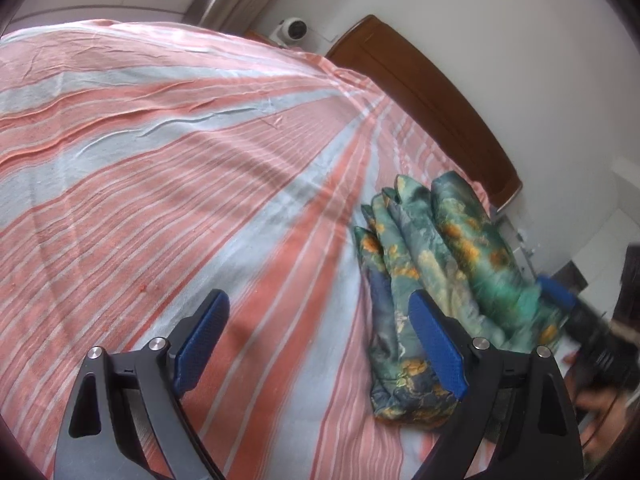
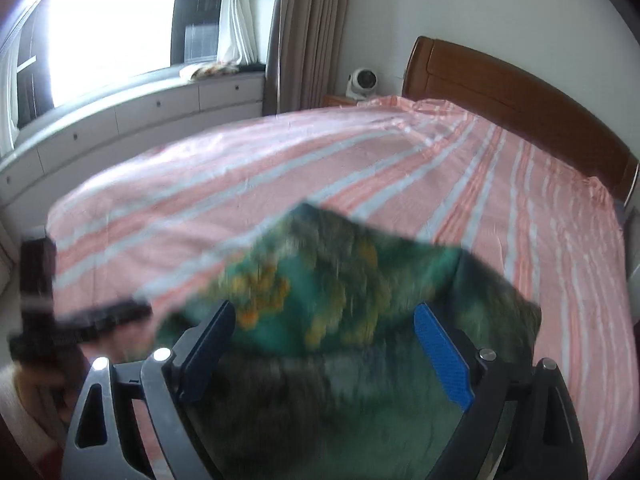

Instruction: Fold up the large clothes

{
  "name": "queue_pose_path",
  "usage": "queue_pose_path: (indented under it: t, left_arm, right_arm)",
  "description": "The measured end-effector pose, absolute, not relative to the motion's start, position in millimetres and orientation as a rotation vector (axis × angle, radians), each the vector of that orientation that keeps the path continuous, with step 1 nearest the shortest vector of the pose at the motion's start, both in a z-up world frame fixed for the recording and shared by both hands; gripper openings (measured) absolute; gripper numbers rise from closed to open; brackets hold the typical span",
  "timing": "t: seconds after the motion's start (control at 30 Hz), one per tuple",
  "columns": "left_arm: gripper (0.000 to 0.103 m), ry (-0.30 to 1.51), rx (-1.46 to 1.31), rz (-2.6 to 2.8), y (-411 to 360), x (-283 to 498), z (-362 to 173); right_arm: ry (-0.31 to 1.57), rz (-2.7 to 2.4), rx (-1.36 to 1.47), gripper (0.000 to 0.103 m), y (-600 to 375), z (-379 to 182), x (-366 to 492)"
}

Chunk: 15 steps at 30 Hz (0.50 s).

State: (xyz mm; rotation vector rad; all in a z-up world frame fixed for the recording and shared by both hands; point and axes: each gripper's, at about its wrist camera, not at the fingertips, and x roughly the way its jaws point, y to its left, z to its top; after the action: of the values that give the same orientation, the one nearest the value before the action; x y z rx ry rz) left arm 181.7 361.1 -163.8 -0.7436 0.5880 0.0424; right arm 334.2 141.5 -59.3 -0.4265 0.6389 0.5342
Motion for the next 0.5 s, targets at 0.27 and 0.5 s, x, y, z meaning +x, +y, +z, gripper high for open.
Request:
queue_pose_path:
  t: [0.27, 0.5]
  left_arm:
    - [0.092, 0.611, -0.661, 0.084, 356, 180, -163]
    - [0.092, 0.63, -0.637, 0.099, 353, 181, -162]
  right_arm:
    - [0.669, 0.47, -0.415, 0.093, 153, -132, 340]
    - [0.642, 0.465, -0.412, 0.094, 150, -133, 334]
